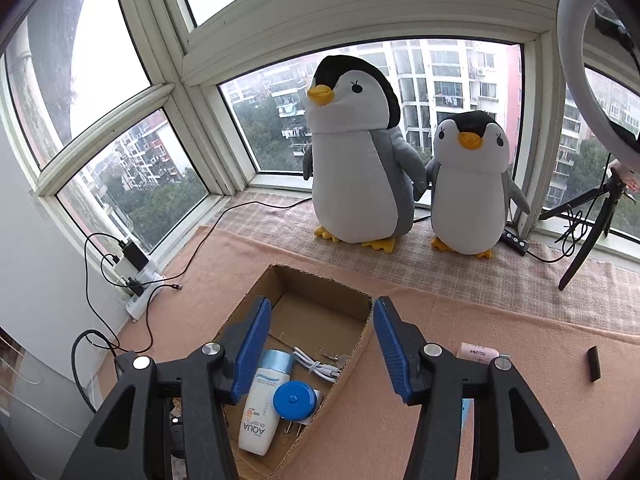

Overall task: Organize rigid objects
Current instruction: 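Withdraw the right gripper from the box toward the blue phone stand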

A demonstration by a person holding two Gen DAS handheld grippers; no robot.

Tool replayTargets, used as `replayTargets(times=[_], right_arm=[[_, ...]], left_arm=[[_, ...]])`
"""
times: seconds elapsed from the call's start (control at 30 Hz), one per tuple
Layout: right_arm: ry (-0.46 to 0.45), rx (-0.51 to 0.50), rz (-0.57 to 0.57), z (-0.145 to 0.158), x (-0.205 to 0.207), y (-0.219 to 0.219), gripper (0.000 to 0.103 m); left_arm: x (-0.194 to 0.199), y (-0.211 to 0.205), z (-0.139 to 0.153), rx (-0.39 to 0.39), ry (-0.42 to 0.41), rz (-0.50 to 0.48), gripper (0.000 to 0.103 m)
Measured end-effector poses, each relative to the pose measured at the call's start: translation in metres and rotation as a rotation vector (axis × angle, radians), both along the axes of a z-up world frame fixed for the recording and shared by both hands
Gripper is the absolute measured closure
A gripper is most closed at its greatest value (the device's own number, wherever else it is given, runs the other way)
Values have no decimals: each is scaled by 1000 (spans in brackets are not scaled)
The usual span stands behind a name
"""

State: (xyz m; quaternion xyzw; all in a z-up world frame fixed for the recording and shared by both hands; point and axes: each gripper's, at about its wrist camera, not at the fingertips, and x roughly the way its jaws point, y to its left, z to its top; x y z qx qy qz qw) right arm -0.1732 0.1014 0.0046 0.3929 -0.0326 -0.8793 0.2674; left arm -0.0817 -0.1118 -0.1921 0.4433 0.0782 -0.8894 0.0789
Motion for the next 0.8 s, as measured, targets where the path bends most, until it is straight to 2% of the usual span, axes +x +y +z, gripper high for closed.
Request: replayTargets(times=[0.23, 0.47, 0.63, 0.8], right_arm=[[35, -17, -71, 36, 43, 35, 53], [26, -69, -161, 48, 83, 78, 53], [-9, -92, -231, 39, 102, 103, 53], [-77, -116, -256, 6, 103, 119, 53]], left_arm=[[-1, 2, 1, -25, -3, -24, 61], [-2, 4, 2, -48, -11, -44, 61], [-3, 6, 2, -65, -14, -52, 60], [-4, 7, 3, -66, -18, -51, 60]])
